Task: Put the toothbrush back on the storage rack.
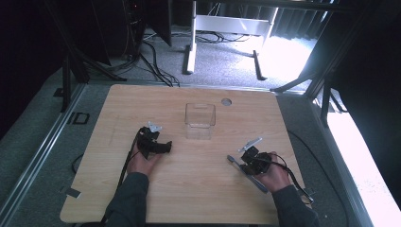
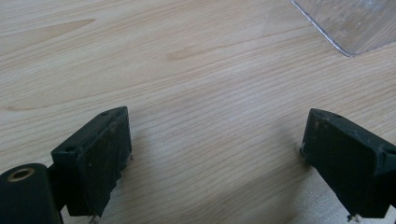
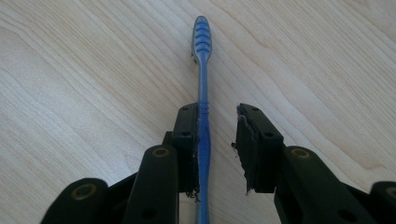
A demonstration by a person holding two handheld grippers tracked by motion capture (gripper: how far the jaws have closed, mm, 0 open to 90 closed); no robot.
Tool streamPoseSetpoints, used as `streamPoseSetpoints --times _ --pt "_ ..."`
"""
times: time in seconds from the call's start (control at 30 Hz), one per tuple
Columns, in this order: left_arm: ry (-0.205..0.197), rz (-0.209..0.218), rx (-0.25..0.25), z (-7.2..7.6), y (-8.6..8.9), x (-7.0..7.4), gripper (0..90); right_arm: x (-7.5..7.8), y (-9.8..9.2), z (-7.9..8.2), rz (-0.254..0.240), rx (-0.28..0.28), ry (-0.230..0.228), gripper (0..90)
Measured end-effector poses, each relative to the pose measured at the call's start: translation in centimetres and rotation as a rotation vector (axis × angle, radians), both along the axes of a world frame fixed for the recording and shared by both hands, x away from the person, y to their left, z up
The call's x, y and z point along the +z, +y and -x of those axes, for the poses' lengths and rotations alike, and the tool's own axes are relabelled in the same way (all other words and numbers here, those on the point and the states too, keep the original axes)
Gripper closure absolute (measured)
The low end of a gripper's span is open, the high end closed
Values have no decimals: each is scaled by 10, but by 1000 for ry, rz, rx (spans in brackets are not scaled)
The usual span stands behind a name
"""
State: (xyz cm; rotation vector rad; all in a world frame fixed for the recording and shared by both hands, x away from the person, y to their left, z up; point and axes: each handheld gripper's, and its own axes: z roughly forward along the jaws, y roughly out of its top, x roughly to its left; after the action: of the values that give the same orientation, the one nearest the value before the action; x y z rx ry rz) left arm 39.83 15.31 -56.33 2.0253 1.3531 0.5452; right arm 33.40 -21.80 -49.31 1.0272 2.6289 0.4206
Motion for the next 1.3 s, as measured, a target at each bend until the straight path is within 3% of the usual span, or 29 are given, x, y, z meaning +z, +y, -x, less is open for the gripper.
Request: streamPoseSetpoints --times 0.43,1.3 --pt "0 0 0 0 0 0 87 -5 7 -5 26 16 43 711" --pt "0 0 0 0 0 0 87 -11 9 -13 53 -4 120 724"
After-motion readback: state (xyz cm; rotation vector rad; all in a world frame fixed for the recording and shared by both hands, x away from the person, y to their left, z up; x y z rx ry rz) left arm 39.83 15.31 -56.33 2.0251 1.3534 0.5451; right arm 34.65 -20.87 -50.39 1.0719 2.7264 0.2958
